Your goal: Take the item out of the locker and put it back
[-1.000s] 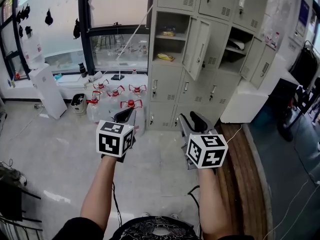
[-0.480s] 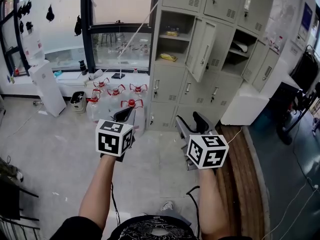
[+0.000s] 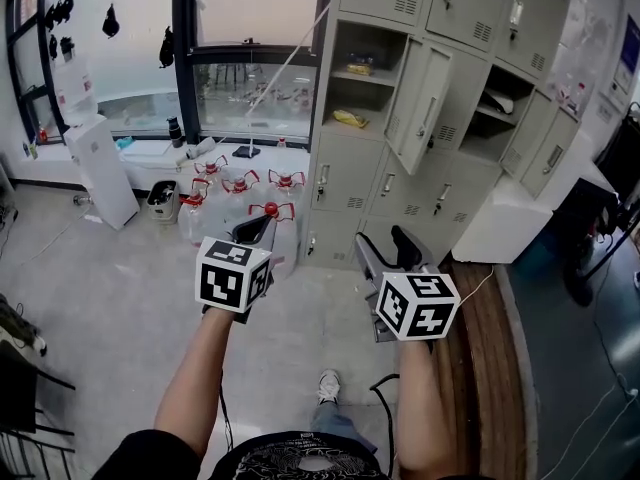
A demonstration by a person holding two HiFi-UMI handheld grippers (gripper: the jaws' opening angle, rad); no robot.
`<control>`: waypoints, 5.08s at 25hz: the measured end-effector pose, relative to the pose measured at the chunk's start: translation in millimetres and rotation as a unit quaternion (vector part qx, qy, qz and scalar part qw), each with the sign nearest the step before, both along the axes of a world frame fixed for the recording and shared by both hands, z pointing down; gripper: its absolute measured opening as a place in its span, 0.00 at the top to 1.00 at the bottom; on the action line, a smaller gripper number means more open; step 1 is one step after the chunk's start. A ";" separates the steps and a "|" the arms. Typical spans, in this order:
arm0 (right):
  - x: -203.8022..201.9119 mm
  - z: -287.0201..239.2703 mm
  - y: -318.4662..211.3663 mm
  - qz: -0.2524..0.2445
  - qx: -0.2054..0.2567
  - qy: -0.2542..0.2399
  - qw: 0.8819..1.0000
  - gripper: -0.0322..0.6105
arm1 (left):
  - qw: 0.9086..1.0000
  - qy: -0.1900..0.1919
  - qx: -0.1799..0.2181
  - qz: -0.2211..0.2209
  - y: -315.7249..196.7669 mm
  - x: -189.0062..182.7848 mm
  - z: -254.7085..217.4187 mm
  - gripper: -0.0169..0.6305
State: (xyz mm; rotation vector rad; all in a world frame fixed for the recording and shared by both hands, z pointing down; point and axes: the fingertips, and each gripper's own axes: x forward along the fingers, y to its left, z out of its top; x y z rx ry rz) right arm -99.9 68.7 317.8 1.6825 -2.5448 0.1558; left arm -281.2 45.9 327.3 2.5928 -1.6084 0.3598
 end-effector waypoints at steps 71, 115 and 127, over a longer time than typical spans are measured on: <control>28.2 22.6 -471.4 -0.063 -0.017 0.017 0.998 0.49 | 0.998 -0.013 -0.019 -0.060 -444.6 42.3 27.6 0.97; 17.4 112.4 -667.8 0.032 -0.097 0.249 0.963 0.67 | 0.997 -0.032 -0.022 0.063 -615.5 13.2 45.9 0.97; 13.8 114.1 -670.4 0.044 -0.100 0.282 0.953 0.80 | 0.997 -0.025 -0.029 0.072 -612.9 12.3 52.1 0.97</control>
